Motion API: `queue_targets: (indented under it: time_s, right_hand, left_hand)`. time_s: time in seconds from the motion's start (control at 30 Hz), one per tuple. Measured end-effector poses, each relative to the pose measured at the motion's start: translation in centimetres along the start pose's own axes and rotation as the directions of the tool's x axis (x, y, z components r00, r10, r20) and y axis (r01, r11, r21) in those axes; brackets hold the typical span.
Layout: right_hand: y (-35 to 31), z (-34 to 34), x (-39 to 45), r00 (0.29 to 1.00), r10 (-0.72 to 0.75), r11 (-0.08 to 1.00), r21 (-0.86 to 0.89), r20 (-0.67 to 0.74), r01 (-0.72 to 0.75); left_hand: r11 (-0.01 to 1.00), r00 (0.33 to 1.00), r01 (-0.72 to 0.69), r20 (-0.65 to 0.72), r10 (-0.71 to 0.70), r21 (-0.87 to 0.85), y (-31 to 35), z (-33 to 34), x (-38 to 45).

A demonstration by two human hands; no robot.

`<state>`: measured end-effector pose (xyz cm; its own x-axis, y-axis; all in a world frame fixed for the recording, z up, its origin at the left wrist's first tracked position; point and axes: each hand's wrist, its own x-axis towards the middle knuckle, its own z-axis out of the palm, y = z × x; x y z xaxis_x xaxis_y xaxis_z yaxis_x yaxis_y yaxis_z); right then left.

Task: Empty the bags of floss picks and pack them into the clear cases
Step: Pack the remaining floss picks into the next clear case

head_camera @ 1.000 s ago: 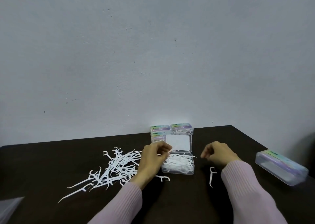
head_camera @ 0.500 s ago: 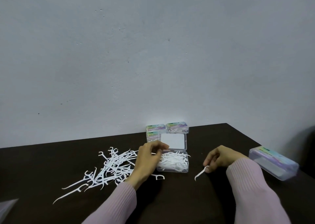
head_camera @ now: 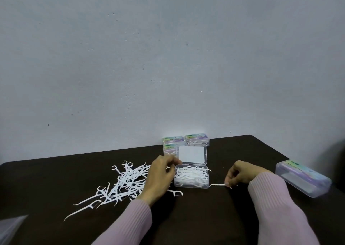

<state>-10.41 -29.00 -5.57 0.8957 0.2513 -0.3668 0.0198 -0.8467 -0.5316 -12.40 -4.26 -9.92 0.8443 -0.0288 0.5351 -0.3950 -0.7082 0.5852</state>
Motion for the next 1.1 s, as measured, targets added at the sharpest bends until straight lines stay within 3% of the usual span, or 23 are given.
queue_targets:
  time_s: [0.33,0.5,0.57,0.7,0.8,0.93,1.1]
  right_hand:
    - [0.7,0.0,0.2,0.992,-0.021,0.994,0.106,-0.121,0.033]
    - [0.9,-0.1,0.1,0.954,-0.031,0.979,0.183,-0.297,0.089]
    - [0.8,-0.2,0.0,0.912,-0.050,0.967,0.207,-0.408,0.145]
    - [0.1,0.1,0.3,0.804,-0.115,0.954,0.161,-0.584,0.253]
    - [-0.8,0.5,0.4,0.760,-0.175,0.919,0.172,-0.626,0.353]
    - [-2.3,1.2,0.5,0.752,-0.259,0.878,0.176,-0.606,0.444]
    - [-3.7,2.7,1.4,0.769,-0.319,0.895,0.090,-0.553,0.436]
  left_hand:
    - [1.000,1.000,-0.024,0.008,0.024,-0.003,0.4,0.1,-0.1]
    - [0.972,0.941,-0.192,0.308,0.142,0.139,2.0,1.1,-0.7]
    - [0.939,0.927,-0.242,0.343,0.149,0.245,2.4,1.5,-0.9]
    - [0.853,0.938,-0.299,0.298,0.179,0.427,2.6,1.5,-0.9]
    - [0.836,0.942,-0.312,0.261,0.210,0.452,2.8,1.4,-0.8]
    - [0.844,0.950,-0.310,0.171,0.260,0.438,3.0,1.3,-0.9]
    - [0.922,0.985,-0.144,-0.041,0.170,0.361,2.3,0.3,-0.6]
